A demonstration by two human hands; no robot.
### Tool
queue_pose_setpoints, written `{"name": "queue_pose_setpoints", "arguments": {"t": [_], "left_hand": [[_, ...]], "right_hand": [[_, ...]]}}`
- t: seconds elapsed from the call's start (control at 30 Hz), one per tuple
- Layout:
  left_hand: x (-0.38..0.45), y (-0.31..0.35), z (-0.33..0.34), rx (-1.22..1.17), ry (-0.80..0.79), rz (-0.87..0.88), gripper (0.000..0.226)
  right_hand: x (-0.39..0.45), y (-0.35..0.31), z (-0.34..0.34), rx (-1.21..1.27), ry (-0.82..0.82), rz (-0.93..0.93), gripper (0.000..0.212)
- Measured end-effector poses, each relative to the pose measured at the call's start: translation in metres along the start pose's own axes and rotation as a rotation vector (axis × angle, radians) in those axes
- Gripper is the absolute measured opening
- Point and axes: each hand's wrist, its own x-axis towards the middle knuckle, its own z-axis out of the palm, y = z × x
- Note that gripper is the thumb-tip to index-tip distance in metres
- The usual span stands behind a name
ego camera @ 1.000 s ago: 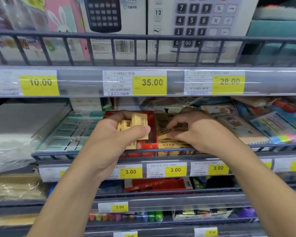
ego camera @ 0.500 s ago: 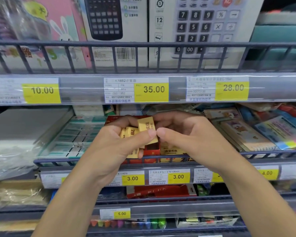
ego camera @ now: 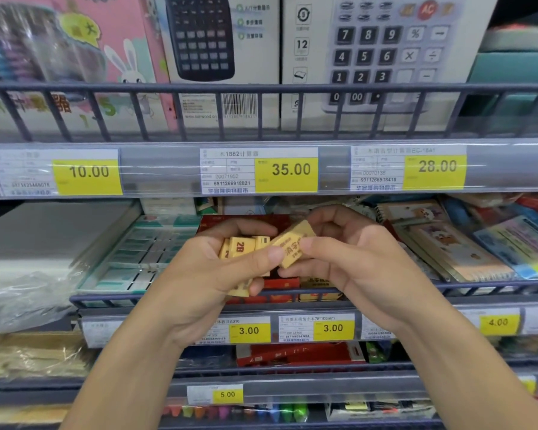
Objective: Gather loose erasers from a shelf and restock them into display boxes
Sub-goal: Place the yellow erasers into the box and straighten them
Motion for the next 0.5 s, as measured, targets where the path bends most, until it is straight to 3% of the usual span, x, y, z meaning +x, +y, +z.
{"name": "queue_pose_setpoints", "arguments": {"t": [0.1,0.27,0.5], "left_hand": [[0.001,0.0,0.001,0.001,0.004,-0.015,0.028],[0.006,0.002,0.003,0.006,0.032,-0.043,0.023],[0.009,0.003,0.006,0.006,0.045,-0.044,0.031]], "right_hand": [[-0.003,-0.001,-0.002,-0.011,-0.02,-0.018,0.031],[-0.01,-0.007,-0.009,-0.411,-0.008,-0.106,0.024],[-0.018,-0.008,-0.009,-0.531,0.069,-0.239,0.025]]}}
